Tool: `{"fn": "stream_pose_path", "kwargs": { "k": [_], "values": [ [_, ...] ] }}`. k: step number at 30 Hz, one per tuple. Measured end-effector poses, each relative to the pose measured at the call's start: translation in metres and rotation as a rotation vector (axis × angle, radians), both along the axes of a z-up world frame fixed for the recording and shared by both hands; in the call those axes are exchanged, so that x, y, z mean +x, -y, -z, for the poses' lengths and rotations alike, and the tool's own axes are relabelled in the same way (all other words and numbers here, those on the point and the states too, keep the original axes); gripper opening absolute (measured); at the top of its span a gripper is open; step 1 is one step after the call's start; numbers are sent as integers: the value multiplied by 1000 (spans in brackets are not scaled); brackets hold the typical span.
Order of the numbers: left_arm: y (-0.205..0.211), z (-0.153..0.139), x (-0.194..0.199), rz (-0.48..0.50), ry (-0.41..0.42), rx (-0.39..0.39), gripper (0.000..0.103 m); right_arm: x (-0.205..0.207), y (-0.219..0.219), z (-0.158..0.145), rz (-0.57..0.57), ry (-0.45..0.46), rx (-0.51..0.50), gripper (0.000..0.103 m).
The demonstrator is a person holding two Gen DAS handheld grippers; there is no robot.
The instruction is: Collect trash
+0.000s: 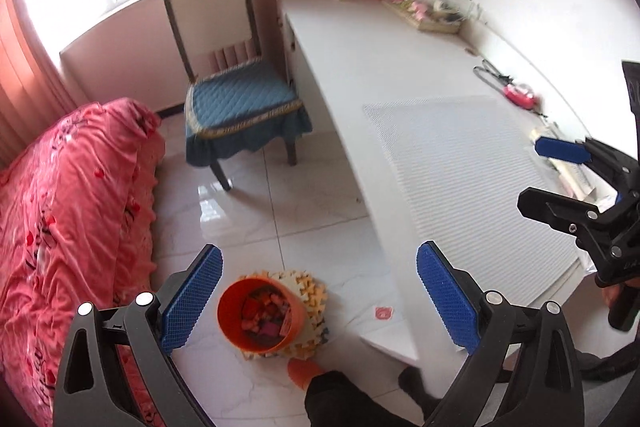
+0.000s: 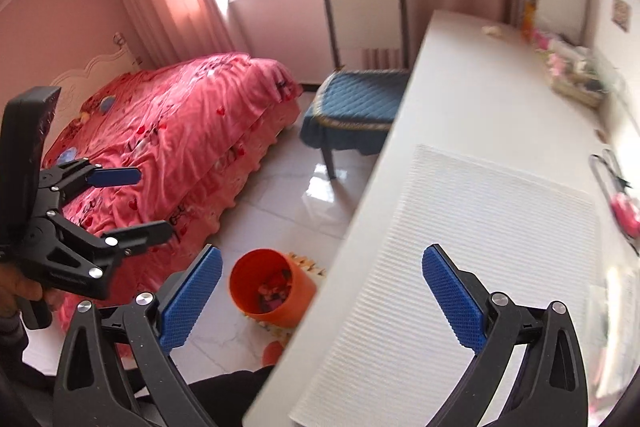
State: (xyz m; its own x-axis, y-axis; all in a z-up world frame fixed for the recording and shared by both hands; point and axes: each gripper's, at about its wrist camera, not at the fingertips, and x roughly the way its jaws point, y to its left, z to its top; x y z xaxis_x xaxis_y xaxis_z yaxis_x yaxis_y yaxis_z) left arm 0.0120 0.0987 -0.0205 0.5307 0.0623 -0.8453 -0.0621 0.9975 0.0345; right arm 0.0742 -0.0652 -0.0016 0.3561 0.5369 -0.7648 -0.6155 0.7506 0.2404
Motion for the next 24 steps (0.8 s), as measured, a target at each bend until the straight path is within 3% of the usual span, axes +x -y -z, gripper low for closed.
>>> {"fn": "stream_pose_path", "kwargs": {
  "k": [2,9,17,24],
  "values": [
    [17,-5,-1,12,17,23,96,-9,21,-9,54,14,44,98],
    [53,-18,-2,18,92,39,96,-21,65,-23,154,88,59,98],
    [80,-17,-3,31,103,35,96,-31,75,-33,170,132,45,98],
    [71,-21,-7,-68,148,42,96,-25,73,-38,200,162,43,98]
  ]
}}
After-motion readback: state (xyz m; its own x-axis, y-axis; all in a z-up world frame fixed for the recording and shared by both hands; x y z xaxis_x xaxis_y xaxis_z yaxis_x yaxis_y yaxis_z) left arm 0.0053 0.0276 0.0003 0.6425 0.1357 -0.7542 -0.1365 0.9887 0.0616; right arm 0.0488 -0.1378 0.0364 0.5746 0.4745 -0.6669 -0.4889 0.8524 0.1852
